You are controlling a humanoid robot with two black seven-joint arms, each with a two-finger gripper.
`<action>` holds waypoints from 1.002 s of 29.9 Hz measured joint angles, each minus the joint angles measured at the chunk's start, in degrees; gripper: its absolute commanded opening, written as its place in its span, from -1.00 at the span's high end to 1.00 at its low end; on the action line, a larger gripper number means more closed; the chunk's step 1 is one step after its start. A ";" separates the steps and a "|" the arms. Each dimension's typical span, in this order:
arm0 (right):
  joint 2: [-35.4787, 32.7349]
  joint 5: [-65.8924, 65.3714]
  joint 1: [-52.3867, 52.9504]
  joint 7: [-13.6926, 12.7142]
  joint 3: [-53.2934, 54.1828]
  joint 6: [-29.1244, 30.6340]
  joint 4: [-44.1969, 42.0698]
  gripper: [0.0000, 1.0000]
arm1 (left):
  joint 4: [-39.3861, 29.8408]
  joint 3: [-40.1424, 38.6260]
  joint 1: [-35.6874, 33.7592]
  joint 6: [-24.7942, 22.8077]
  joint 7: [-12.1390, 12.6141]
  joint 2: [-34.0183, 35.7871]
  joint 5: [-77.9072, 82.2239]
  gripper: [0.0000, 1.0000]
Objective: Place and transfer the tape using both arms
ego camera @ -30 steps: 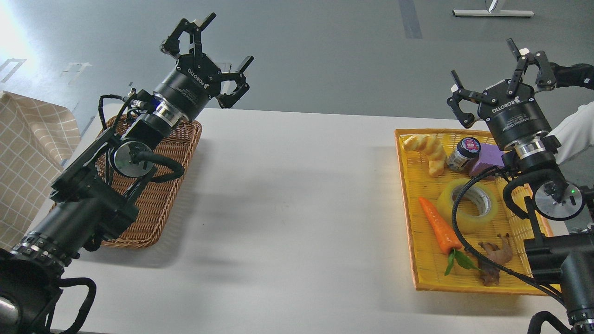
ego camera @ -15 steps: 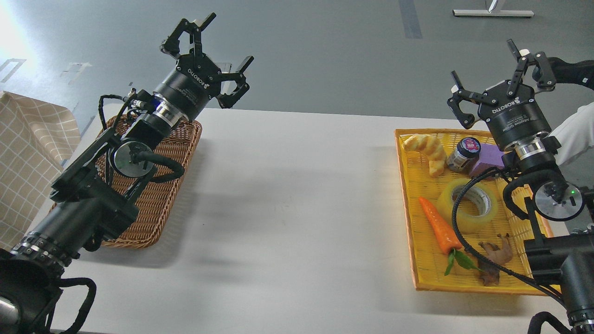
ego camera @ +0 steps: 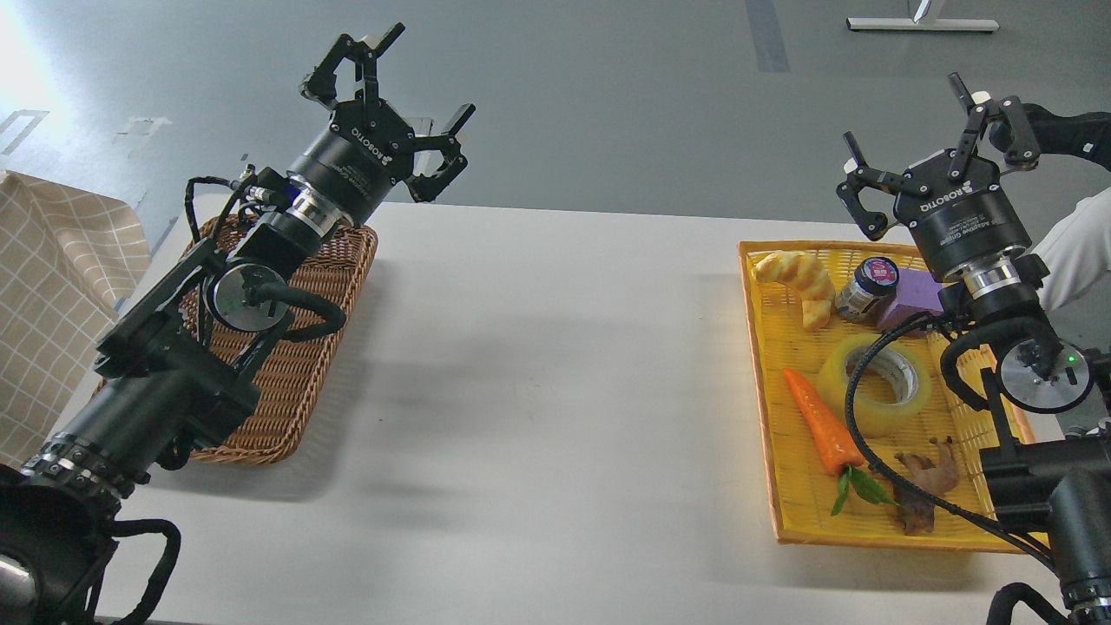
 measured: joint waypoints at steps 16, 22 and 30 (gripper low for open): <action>-0.70 -0.05 -0.07 -0.01 -0.30 0.00 -0.03 -1.00 | 0.00 -0.17 0.02 0.00 -0.17 -0.84 -0.12 -0.96; -0.69 0.02 -0.09 0.02 -0.30 0.00 0.33 -1.00 | 0.00 -0.10 0.07 0.00 -0.18 -1.38 -0.10 -0.96; -0.72 0.00 -0.17 -0.01 -0.30 0.00 0.33 -1.00 | 0.00 -0.09 0.08 0.00 -0.10 -1.41 -0.01 -0.96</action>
